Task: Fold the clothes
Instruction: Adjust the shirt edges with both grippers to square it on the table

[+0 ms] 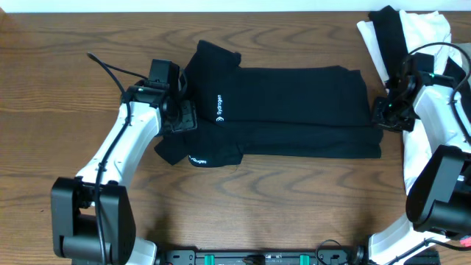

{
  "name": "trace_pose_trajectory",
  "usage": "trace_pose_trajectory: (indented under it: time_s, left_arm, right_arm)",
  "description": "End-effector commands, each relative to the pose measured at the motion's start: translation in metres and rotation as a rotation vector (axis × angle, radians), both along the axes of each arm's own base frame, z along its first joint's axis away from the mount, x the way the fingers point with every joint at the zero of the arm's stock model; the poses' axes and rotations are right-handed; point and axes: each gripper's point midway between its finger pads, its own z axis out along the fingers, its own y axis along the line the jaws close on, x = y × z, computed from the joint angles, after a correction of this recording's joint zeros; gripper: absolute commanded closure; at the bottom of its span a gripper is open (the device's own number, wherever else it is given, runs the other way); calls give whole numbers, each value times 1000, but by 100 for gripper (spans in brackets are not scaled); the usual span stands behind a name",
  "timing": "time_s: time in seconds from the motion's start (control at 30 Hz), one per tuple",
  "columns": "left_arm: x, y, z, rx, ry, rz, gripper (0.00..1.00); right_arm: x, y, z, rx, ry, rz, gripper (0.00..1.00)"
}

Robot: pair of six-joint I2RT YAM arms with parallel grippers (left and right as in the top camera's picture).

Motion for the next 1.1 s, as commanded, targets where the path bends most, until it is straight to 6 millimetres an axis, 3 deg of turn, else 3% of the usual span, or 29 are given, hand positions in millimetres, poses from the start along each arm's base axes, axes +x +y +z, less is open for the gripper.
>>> trace_pose_trajectory:
  time_s: [0.0,0.17,0.3,0.33,0.37,0.4,0.43,0.5,0.67,1.07]
  left_arm:
    - [1,19,22,81,-71,31,27]
    - [14,37,49,130,-192,82,20]
    - [39,49,53,93,-274,130,20]
    - [46,49,52,69,-288,135,24]
    - [55,49,49,35,-304,129,40]
    - [62,48,45,11,-313,119,59]
    - [68,46,42,-12,-322,115,71]
    - [81,39,30,-73,-327,96,86]
    - [92,10,0,-227,-288,7,93]
    - [55,7,-73,-226,-14,35,94]
  right_arm:
    - [1,18,-1,27,2,76,80]
    - [2,31,-1,27,4,113,79]
    - [0,39,-1,29,14,132,80]
    - [-1,40,-2,30,20,135,80]
    - [-2,41,-2,30,24,139,80]
    - [-3,41,-2,31,28,140,81]
    - [-5,41,-2,32,34,140,81]
    - [-7,41,-2,34,45,140,81]
    - [-11,42,-2,37,61,140,82]
    - [-15,42,-2,39,75,140,82]
